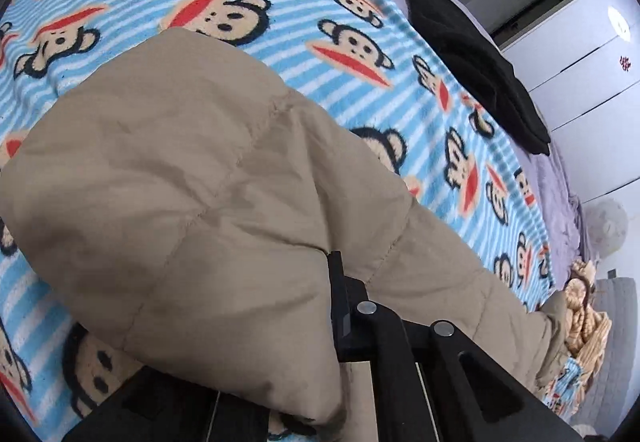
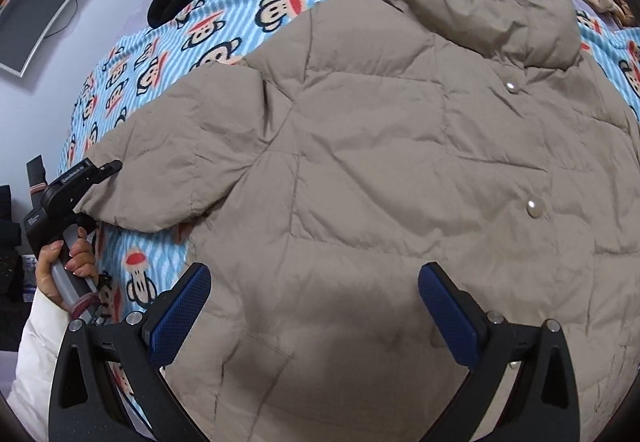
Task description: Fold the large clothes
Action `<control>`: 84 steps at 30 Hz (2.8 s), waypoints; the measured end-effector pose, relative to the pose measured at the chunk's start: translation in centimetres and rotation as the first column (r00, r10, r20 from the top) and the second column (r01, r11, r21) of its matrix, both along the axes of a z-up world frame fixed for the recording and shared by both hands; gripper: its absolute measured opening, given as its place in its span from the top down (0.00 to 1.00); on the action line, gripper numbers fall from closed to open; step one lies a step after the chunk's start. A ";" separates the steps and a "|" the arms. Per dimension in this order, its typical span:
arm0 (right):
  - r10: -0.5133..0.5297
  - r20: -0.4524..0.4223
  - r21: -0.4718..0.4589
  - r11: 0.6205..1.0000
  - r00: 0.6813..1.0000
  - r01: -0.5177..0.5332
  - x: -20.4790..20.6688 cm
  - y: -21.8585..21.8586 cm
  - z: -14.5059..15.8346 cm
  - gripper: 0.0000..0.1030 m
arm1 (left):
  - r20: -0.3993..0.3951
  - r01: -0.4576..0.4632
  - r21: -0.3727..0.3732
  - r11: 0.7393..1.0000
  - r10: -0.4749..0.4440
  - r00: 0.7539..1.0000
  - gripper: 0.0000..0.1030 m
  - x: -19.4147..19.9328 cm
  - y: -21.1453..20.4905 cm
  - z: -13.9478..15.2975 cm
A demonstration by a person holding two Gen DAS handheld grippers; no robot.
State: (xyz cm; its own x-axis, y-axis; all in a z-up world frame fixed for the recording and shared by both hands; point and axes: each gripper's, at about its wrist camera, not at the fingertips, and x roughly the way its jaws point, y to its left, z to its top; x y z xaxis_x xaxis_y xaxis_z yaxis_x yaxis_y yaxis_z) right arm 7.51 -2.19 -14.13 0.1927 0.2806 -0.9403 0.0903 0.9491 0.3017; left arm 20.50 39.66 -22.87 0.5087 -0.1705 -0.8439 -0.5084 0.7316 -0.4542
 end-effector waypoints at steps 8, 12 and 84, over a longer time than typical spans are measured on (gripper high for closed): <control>0.013 0.083 0.156 0.987 0.997 -0.026 4.8 3.2 -1.1 0.86 | 0.148 0.105 0.339 0.935 -0.163 0.976 0.93 -0.8 -4.0 8.8; 0.001 0.076 0.259 0.966 0.997 -0.020 6.7 5.0 -3.7 0.86 | 0.244 0.171 0.397 0.902 -0.283 0.927 0.93 -2.2 -7.4 13.8; -0.074 0.266 -0.109 0.988 0.961 0.106 4.6 -11.9 0.0 0.92 | -0.048 0.615 0.212 0.759 -0.621 0.783 0.76 1.9 -26.5 2.5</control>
State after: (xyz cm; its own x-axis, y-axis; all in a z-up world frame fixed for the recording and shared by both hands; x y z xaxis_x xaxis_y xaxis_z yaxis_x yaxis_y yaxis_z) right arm 12.14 -14.08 -14.09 0.4543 0.1380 -0.8801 0.1110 0.9715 0.2096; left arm 22.40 13.20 -20.37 0.3732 -0.2802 -0.8844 0.0952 0.9598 -0.2639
